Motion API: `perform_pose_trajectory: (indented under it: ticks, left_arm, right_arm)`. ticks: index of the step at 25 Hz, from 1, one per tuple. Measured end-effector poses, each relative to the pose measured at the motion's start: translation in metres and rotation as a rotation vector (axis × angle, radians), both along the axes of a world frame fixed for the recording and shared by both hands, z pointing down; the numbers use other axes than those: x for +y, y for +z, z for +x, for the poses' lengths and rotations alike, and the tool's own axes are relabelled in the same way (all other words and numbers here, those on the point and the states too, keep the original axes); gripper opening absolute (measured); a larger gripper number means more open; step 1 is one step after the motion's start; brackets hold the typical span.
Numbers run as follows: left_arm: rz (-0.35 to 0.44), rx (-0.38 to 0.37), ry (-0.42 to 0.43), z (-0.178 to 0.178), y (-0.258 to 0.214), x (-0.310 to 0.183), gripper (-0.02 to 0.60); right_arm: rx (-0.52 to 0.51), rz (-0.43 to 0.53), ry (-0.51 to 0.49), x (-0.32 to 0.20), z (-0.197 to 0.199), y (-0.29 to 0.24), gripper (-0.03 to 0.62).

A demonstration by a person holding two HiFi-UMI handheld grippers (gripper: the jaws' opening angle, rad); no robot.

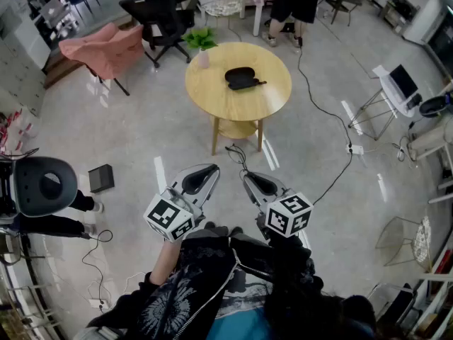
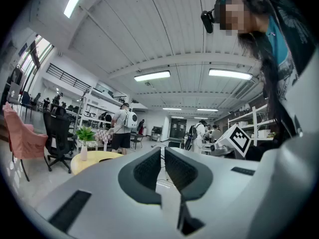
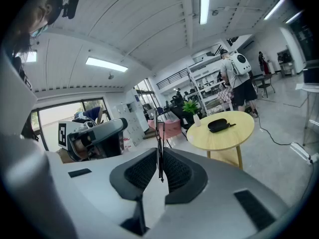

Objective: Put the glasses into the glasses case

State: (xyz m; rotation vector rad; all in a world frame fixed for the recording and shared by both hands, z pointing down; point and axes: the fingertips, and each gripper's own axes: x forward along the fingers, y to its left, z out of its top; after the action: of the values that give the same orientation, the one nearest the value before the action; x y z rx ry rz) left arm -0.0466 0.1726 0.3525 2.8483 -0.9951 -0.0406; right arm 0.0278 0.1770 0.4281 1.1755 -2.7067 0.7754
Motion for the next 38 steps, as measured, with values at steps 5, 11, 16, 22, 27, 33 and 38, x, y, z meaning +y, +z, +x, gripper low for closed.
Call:
perform_pose_trajectory:
  ticks: [5,11,16,22,27,33,38]
  left_arm:
    - [0.004,-0.004,0.003,0.002,-0.002,0.005,0.026]
    - [0.004,-0.008,0.005,0.006,-0.003,0.006,0.026]
    - [0.003,-0.008,0.004,0.01,-0.002,0.008,0.026]
    - [0.01,0.003,-0.009,0.024,-0.005,0.012,0.026]
    - [-0.01,-0.001,-0.012,0.04,0.006,0.017,0.026]
    - [-0.024,-0.02,-0.017,0.045,0.012,0.014,0.026]
    - [-0.028,-0.02,-0.021,0.042,0.015,-0.005,0.026]
  right_arm:
    - [-0.001,0.003,0.003,0.004,0.001,-0.003,0.06]
    - [0.007,0.02,0.002,0.004,0.004,-0.006,0.06]
    - [0.015,0.028,-0.003,0.007,0.008,-0.006,0.06]
    - [0.012,0.022,-0.007,0.013,0.024,-0.002,0.06]
    - [0.002,0.01,-0.015,0.016,0.038,0.005,0.06]
    - [-0.013,0.0,-0.02,0.007,0.043,0.011,0.06]
    - [-0.024,-0.005,-0.011,-0.012,0.042,0.015,0.06]
